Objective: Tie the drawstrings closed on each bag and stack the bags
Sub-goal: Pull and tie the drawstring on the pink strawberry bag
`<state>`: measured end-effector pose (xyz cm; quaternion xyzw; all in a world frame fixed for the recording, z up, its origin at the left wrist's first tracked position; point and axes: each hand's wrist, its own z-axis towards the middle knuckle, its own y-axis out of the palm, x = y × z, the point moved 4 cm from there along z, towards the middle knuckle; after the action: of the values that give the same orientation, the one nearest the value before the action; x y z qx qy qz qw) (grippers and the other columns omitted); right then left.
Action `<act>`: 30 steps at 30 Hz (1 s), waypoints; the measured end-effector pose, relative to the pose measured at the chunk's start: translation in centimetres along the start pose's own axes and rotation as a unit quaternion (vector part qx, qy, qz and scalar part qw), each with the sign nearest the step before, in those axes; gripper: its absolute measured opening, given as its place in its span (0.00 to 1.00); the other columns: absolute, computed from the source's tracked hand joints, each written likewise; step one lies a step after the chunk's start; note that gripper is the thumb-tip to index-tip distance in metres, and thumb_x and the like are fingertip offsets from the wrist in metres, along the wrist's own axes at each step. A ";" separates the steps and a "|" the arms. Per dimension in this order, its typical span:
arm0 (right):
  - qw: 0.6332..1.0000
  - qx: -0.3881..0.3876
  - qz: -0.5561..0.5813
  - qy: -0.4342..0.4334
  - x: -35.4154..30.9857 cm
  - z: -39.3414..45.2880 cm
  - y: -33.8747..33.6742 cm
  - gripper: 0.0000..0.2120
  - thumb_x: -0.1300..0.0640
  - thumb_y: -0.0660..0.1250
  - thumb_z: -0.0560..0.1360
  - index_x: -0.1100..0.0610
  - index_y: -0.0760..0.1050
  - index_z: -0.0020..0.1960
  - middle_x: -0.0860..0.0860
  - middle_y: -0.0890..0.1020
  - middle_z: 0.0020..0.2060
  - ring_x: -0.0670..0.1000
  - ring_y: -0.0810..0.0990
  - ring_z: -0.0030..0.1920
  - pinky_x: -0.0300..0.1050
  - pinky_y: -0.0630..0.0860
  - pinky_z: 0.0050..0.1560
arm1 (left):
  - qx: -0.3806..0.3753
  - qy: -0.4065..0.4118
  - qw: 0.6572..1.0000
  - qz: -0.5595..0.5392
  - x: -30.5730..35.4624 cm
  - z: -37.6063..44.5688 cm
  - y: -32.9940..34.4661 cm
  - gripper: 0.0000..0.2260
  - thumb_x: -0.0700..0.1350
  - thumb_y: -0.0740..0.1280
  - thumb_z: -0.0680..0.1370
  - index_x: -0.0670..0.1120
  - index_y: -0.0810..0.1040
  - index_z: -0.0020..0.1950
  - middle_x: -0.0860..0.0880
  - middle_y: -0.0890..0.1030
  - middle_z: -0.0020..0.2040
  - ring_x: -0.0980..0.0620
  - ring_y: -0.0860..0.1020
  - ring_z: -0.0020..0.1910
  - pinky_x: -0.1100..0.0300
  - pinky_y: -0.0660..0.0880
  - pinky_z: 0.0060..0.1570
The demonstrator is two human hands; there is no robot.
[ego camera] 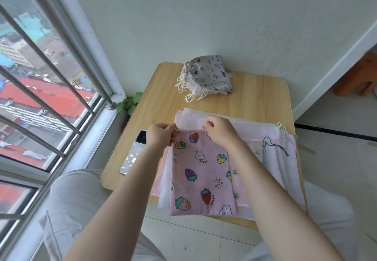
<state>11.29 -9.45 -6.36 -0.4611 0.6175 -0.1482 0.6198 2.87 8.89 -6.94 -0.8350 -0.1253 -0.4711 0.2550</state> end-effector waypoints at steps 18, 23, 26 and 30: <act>0.933 -0.024 0.326 0.151 7.6 -1.8 -0.9 0.10 0.67 0.66 0.78 0.63 0.79 0.58 0.54 0.81 0.39 0.48 0.77 0.38 0.41 0.74 0.41 | -0.046 -0.061 0.982 -0.172 -2.0 0.4 -0.5 0.06 0.34 0.68 0.77 0.35 0.80 0.53 0.44 0.84 0.38 0.54 0.83 0.31 0.67 0.79 0.32; 0.908 0.068 0.376 0.172 7.9 -2.1 -1.5 0.04 0.63 0.68 0.77 0.62 0.80 0.46 0.53 0.81 0.34 0.49 0.77 0.32 0.41 0.76 0.37 | -0.007 -0.050 0.987 -0.150 -2.1 0.5 -0.3 0.04 0.38 0.67 0.79 0.36 0.79 0.50 0.43 0.81 0.37 0.55 0.80 0.28 0.66 0.78 0.30; 0.865 0.108 0.442 0.210 8.6 -2.2 -1.1 0.06 0.59 0.71 0.76 0.62 0.79 0.43 0.54 0.81 0.32 0.49 0.77 0.30 0.42 0.76 0.34 | 0.016 -0.066 0.988 -0.141 -2.7 0.7 -0.2 0.06 0.39 0.64 0.81 0.40 0.77 0.45 0.45 0.79 0.35 0.54 0.77 0.27 0.64 0.77 0.29; 0.790 0.192 0.524 0.254 9.5 -2.6 -0.9 0.13 0.55 0.70 0.77 0.60 0.76 0.37 0.52 0.77 0.29 0.50 0.74 0.29 0.43 0.73 0.33 | 0.072 -0.092 0.985 -0.130 -3.6 0.7 -0.7 0.13 0.39 0.60 0.81 0.42 0.73 0.37 0.46 0.75 0.33 0.50 0.73 0.29 0.59 0.74 0.35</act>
<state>11.17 -18.08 -11.18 0.1160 0.8585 -0.0284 0.4987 1.21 10.02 -10.05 -0.8309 -0.2890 -0.4112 0.2388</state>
